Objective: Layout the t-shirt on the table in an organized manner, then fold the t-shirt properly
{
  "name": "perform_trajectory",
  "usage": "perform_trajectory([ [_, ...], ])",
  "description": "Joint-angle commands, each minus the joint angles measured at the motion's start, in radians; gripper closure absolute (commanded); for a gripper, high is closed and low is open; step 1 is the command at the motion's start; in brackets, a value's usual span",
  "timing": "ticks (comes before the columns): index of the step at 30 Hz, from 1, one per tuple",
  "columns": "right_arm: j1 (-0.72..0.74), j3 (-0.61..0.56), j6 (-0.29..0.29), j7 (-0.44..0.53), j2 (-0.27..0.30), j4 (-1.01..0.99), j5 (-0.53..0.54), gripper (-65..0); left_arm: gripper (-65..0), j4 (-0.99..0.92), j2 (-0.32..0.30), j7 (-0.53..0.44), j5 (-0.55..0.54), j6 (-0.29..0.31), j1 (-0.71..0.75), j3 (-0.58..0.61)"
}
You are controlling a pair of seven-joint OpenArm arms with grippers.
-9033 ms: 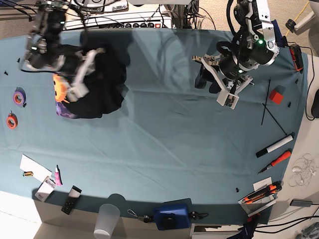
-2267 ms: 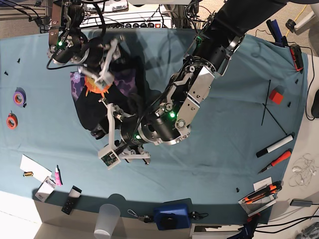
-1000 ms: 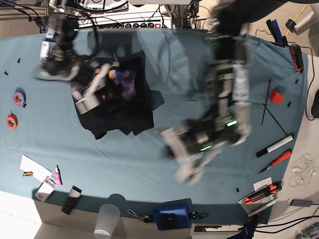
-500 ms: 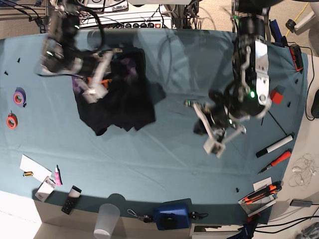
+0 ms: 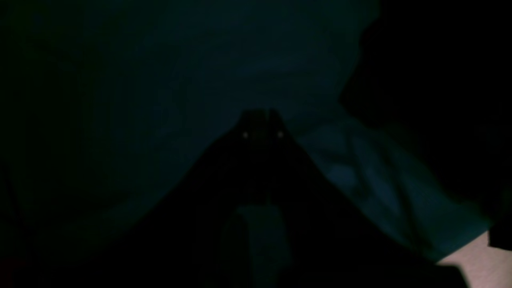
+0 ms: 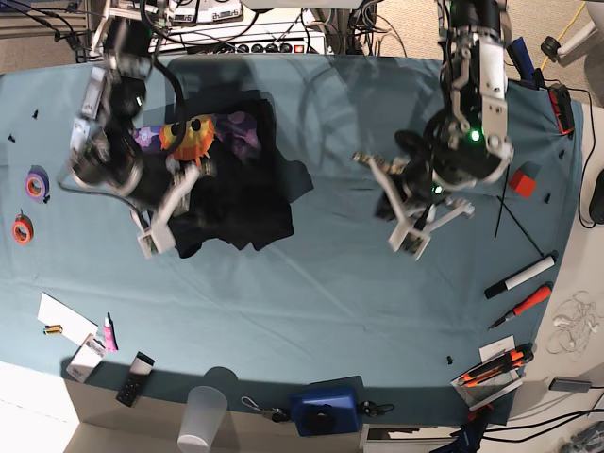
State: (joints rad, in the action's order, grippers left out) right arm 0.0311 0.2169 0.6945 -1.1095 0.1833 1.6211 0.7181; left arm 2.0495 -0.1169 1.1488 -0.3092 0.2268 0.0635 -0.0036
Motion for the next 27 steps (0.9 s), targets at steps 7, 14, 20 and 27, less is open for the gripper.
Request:
perform_trajectory([
  [7,0.034,-0.013,0.004,-0.026,0.011,-0.157,-0.038,0.0,0.0,0.026,-0.003,-0.019,0.018,-0.009,0.042,-0.081],
  [14,0.021,0.090,0.004,-0.180,0.010,-0.032,0.161,0.0,0.0,0.027,-0.003,-0.019,-0.075,0.045,0.111,-0.272],
  [20,-0.029,0.280,-0.018,-0.279,0.011,0.198,0.256,0.0,0.0,0.027,-0.002,-0.018,-0.161,0.132,0.154,-0.428],
  [27,-0.209,0.444,-0.011,-0.287,0.011,0.323,0.322,0.0,0.0,0.027,-0.003,0.019,-0.169,0.172,0.220,-0.538],
])
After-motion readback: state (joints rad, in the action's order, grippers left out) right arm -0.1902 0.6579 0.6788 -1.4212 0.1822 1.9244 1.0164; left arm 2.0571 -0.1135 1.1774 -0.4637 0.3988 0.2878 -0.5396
